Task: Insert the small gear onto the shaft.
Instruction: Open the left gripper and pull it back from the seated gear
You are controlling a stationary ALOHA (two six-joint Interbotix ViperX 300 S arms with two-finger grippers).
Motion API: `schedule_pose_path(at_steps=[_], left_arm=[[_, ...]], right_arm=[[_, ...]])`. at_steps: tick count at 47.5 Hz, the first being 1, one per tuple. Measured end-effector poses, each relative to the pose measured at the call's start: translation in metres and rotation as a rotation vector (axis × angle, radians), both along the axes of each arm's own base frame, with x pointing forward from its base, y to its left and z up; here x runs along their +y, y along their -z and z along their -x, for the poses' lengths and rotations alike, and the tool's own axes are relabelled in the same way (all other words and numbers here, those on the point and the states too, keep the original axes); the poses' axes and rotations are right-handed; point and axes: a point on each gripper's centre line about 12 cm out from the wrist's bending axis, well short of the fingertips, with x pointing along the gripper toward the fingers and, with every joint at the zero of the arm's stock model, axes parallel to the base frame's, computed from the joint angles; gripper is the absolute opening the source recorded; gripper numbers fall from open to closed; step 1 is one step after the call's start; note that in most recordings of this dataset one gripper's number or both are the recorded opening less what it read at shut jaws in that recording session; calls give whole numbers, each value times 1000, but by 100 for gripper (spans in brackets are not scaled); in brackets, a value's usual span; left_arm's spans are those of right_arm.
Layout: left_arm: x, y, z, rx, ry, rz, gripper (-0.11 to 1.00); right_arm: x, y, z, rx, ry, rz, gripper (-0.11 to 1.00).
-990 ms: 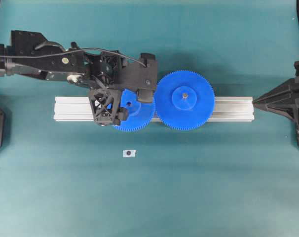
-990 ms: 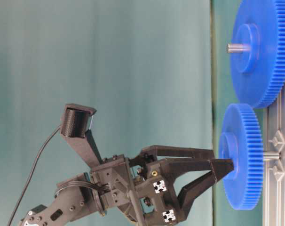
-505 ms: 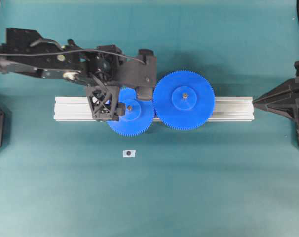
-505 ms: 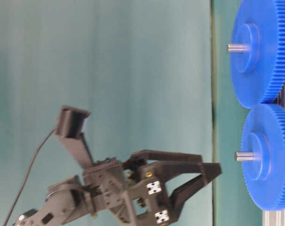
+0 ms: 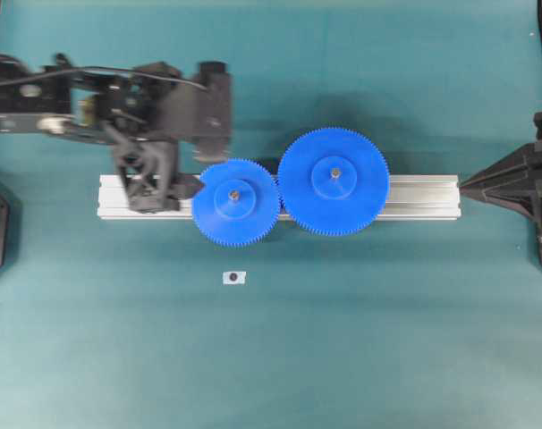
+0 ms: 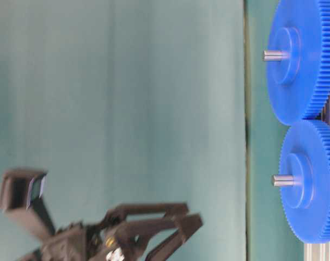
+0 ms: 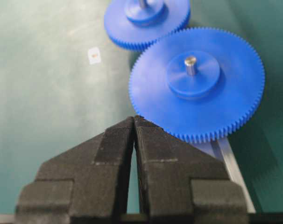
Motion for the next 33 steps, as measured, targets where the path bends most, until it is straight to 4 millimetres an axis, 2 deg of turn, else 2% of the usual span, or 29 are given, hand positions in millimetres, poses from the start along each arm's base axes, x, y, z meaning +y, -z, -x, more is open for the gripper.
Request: schedule_pose_path(at_steps=[9,33], left_arm=[[-9,-2,14,-27,13,2,92],[-24,-9,32,-181,44,-3,92]], right_arm=[[0,-3,4,-11,-1,4,11],[0,-5,6,-24,-2,4,11]])
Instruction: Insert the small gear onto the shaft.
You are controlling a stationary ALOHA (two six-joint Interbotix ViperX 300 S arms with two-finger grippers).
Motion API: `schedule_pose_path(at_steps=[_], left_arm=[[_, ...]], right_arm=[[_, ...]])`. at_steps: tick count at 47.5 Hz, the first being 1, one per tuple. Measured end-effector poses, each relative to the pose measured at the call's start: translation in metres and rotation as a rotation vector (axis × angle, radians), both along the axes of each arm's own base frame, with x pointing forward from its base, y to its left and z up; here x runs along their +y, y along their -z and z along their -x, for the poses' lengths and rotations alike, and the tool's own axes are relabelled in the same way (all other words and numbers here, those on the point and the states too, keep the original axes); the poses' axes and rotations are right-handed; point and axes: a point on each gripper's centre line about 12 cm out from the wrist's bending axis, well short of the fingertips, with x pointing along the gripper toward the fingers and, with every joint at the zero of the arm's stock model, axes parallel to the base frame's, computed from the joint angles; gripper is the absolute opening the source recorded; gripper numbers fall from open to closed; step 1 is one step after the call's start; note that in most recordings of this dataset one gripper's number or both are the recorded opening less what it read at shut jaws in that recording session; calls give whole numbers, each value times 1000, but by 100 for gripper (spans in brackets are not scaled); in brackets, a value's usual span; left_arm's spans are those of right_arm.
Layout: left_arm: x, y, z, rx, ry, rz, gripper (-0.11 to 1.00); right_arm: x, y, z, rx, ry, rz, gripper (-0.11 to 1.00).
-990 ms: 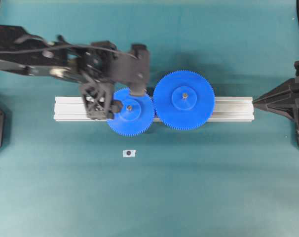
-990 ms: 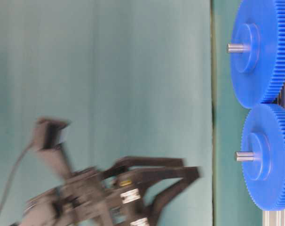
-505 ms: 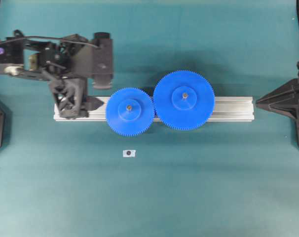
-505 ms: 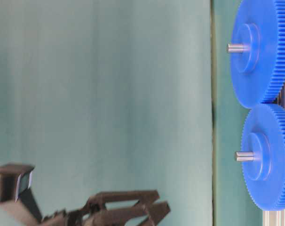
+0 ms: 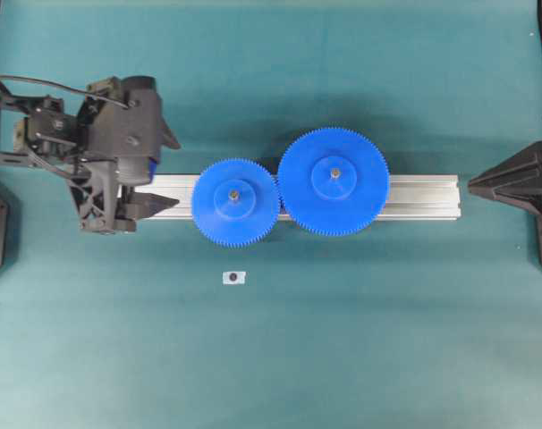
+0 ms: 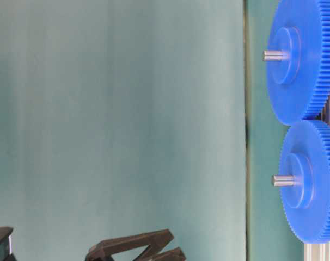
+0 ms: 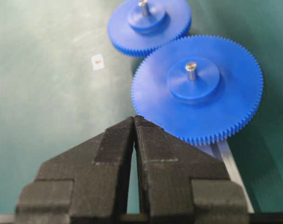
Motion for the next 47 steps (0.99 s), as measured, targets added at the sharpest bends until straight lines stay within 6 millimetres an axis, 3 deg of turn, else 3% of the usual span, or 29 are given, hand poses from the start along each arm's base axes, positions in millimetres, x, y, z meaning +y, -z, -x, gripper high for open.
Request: schedule_pose_path(at_steps=[11,25,47], left_arm=[[-2,-10,6,-111,-57,66,92],[-17,-2,18,-173,-14,78,91],[-18,3,28,-179,-13,79,91]], right_arm=[[0,3,5,-14,1,2,11],[0,4,8,-27,0,6,11],[0,3,9,-27,-1,12,11]])
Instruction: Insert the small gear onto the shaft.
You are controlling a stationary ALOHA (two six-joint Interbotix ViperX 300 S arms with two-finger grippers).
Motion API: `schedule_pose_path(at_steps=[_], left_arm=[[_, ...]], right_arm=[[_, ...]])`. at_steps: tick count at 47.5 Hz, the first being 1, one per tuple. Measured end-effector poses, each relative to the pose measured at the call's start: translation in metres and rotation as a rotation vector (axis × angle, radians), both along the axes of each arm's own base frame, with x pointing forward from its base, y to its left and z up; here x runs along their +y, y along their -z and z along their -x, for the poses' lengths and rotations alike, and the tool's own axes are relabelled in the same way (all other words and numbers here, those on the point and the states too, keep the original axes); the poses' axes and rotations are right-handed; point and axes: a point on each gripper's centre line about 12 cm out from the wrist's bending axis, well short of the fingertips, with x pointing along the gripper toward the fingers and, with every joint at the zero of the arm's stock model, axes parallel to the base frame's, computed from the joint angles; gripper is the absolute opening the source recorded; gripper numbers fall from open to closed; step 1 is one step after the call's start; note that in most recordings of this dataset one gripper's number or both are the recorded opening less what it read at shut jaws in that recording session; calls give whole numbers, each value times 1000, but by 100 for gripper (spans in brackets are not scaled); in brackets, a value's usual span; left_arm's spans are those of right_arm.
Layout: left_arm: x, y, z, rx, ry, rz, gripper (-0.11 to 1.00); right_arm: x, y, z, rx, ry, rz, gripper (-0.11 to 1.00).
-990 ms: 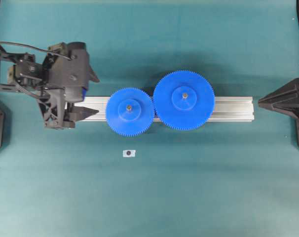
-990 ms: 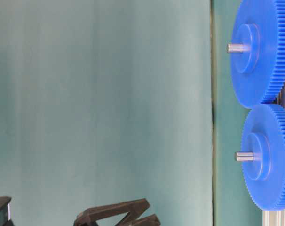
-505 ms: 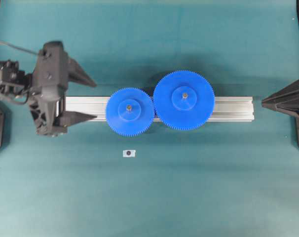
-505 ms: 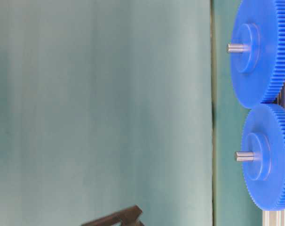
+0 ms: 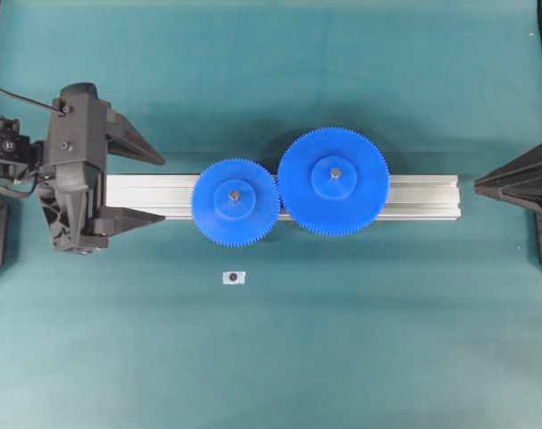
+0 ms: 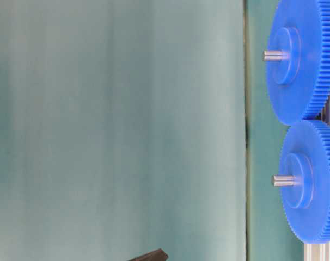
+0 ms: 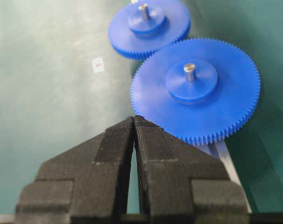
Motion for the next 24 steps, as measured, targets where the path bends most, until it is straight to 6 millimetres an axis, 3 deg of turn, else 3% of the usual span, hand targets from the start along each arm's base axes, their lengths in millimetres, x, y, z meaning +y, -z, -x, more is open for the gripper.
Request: schedule_pose_path(at_steps=[24], left_arm=[[-1,2,8,-3,-3,6,91]], right_arm=[[0,1,0,2,0,4,11]])
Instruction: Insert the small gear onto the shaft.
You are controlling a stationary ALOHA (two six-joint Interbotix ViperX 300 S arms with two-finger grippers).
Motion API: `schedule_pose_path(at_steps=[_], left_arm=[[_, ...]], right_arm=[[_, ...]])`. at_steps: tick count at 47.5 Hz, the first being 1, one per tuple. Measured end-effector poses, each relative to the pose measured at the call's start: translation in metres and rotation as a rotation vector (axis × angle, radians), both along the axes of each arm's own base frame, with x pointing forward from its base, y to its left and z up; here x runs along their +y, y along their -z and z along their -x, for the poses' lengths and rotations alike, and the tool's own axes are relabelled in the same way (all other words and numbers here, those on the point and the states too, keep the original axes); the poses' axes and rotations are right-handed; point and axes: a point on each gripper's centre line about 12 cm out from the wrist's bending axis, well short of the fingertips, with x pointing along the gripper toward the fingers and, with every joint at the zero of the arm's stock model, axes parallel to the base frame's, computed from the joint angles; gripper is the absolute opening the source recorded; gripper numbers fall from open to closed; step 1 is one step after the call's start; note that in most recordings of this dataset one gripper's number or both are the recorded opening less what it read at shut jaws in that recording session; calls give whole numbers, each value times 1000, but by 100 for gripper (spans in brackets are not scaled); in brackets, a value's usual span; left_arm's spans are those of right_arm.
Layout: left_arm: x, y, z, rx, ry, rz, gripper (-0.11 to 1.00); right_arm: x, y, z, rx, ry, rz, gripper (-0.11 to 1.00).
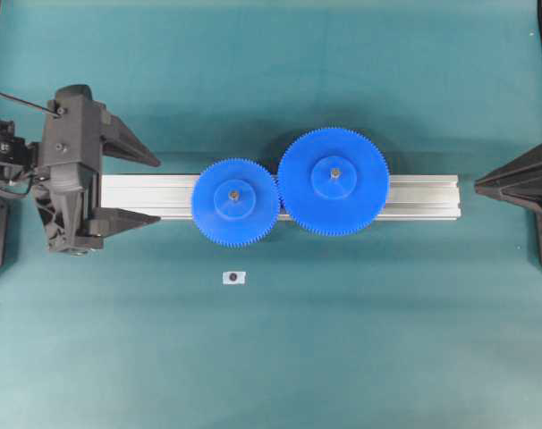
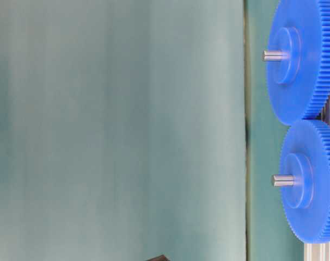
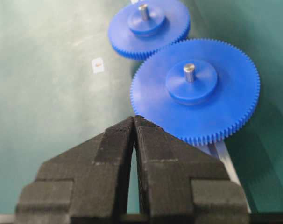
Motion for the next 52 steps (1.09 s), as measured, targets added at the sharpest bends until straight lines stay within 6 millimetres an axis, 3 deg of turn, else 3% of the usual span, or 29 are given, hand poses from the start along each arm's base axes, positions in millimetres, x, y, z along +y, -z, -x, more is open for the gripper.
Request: schedule_pose_path(at_steps=[33,52], left_arm=[[-3,3,10,-18,8,2,91],[-4,-6,22,-114,-19,52,91]], right_arm=[[0,-1,0,-5,0,11,11],[-1,0,0,-5,1,13,11]])
